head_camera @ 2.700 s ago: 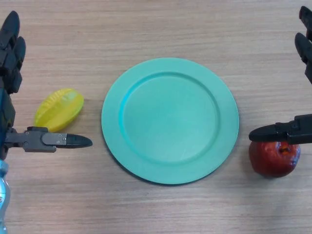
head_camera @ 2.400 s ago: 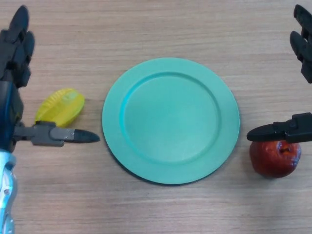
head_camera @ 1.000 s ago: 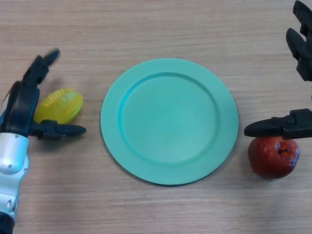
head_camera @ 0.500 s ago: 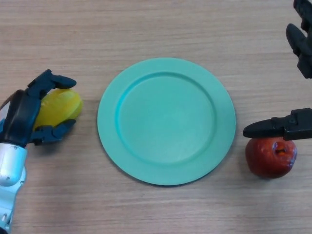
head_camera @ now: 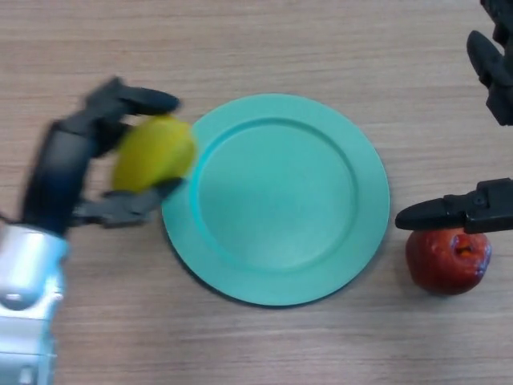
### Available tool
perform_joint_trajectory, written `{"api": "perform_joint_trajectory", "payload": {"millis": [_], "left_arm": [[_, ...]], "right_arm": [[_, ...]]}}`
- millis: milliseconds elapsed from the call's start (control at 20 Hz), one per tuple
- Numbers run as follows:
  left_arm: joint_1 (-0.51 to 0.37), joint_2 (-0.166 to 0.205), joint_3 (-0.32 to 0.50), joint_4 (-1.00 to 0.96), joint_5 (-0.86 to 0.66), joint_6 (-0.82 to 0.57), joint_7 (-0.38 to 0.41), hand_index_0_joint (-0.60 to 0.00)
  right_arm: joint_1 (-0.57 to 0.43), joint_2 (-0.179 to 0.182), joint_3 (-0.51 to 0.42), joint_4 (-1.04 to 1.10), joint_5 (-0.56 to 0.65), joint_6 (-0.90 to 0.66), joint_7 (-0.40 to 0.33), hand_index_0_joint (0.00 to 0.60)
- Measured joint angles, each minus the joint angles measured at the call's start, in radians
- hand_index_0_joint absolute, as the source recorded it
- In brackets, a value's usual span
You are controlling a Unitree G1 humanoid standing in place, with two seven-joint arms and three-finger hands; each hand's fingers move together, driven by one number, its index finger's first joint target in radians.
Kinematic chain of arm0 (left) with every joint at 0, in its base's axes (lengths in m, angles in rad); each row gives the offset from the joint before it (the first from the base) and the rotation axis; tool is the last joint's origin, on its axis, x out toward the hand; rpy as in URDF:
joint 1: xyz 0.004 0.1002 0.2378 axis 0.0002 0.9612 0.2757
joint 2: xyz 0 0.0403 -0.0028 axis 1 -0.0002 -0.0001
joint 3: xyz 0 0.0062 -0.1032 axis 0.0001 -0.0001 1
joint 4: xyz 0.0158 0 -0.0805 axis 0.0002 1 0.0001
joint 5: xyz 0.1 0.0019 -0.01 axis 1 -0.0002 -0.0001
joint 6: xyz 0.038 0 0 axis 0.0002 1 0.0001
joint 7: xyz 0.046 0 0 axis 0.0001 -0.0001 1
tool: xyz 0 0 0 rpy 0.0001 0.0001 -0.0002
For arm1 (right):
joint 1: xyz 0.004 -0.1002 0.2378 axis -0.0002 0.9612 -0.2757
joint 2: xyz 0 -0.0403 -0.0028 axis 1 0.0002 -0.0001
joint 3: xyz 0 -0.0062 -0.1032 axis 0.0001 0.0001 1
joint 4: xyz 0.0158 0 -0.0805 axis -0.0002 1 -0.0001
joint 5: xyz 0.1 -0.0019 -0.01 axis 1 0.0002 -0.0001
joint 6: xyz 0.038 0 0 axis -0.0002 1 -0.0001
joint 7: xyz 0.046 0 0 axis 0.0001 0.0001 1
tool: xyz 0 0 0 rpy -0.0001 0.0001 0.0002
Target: Pick up the yellow starfruit and place it on the plate
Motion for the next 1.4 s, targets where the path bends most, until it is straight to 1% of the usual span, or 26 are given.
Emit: {"api": "perform_joint_trajectory", "payload": {"millis": [50,100,150,300,400,450,500,550,600,650,700,750,800,850,950,1050,1100,1200,1250,1300,1350,1400], "left_arm": [[-0.008,-0.026,-0.044,-0.004,0.016,-0.001,0.0,-0.6],[-0.017,-0.039,-0.067,0.006,0.059,-0.017,0.002,-0.6],[-0.031,-0.055,-0.073,0.056,0.086,-0.072,0.006,-0.6],[-0.057,-0.055,-0.07,0.184,0.085,-0.117,0.047,-0.6],[-0.071,-0.058,-0.07,0.219,0.084,-0.092,0.043,-0.6],[-0.085,-0.06,-0.069,0.219,0.075,-0.069,0.026,-0.6],[-0.093,-0.063,-0.069,0.219,0.075,-0.063,0.02,-0.549],[-0.098,-0.067,-0.07,0.219,0.075,-0.063,0.02,-0.4],[-0.101,-0.07,-0.07,0.222,0.075,-0.063,0.02,-0.3],[-0.108,-0.074,-0.07,0.241,0.075,-0.064,0.02,-0.15],[-0.114,-0.075,-0.071,0.266,0.077,-0.066,0.021,-0.051],[-0.122,-0.076,-0.073,0.307,0.088,-0.069,0.022,0.0],[-0.122,-0.077,-0.079,0.322,0.092,-0.069,0.022,0.0],[-0.122,-0.076,-0.095,0.326,0.154,-0.07,0.022,0.0],[-0.121,-0.081,-0.105,0.329,0.165,-0.075,0.021,0.0],[-0.118,-0.081,-0.104,0.325,0.165,-0.079,0.021,0.0],[-0.101,-0.08,-0.102,0.294,0.166,-0.076,0.021,0.0],[-0.065,-0.079,-0.103,0.215,0.178,-0.096,0.021,0.0],[-0.039,-0.077,-0.103,0.165,0.205,-0.101,0.02,0.0],[-0.032,-0.076,-0.103,0.151,0.204,-0.105,0.02,0.0],[-0.009,-0.074,-0.097,0.082,0.18,-0.085,0.016,0.0],[-0.004,-0.071,-0.093,0.036,0.126,-0.074,0.01,0.0]], "right_arm": [[0.0,0.0,0.0,-0.007,0.0,0.0,0.0,0.0],[0.006,0.0,-0.001,-0.015,0.0,0.0,0.0,0.0],[0.016,0.0,-0.001,-0.029,0.001,0.0,0.002,0.0],[0.015,0.0,-0.02,-0.024,0.0,0.004,0.005,0.0],[0.007,-0.001,-0.035,0.013,0.001,0.005,0.003,0.0],[0.007,-0.001,-0.035,0.016,0.001,0.004,0.0,0.0],[0.003,-0.001,-0.034,0.019,0.001,0.004,0.0,0.0],[-0.002,-0.001,-0.034,0.03,0.001,0.003,-0.002,0.0],[-0.002,-0.001,-0.034,0.037,0.001,0.003,-0.006,0.0],[-0.002,-0.001,-0.034,0.048,0.001,0.003,-0.007,0.0],[-0.002,-0.002,-0.034,0.052,0.001,0.002,-0.007,0.0],[-0.005,-0.006,-0.034,0.069,0.002,-0.016,-0.007,0.0],[-0.006,-0.006,-0.034,0.075,0.002,-0.016,-0.007,0.0],[-0.007,-0.006,-0.034,0.08,0.01,-0.016,-0.007,0.0],[-0.014,-0.006,-0.031,0.081,0.043,-0.016,-0.007,0.0],[-0.014,-0.006,-0.032,0.081,0.042,-0.016,-0.007,0.0],[-0.018,-0.006,-0.03,0.085,0.042,-0.016,-0.008,0.0],[-0.047,-0.006,-0.023,0.125,0.034,-0.023,-0.041,0.0],[-0.05,-0.006,-0.005,0.131,0.033,-0.031,-0.051,0.0],[-0.051,-0.006,0.012,0.134,0.033,-0.033,-0.05,0.0],[-0.05,-0.002,0.032,0.151,0.033,-0.053,-0.046,0.0],[-0.05,0.0,0.037,0.172,0.028,-0.072,-0.046,0.0]]}}
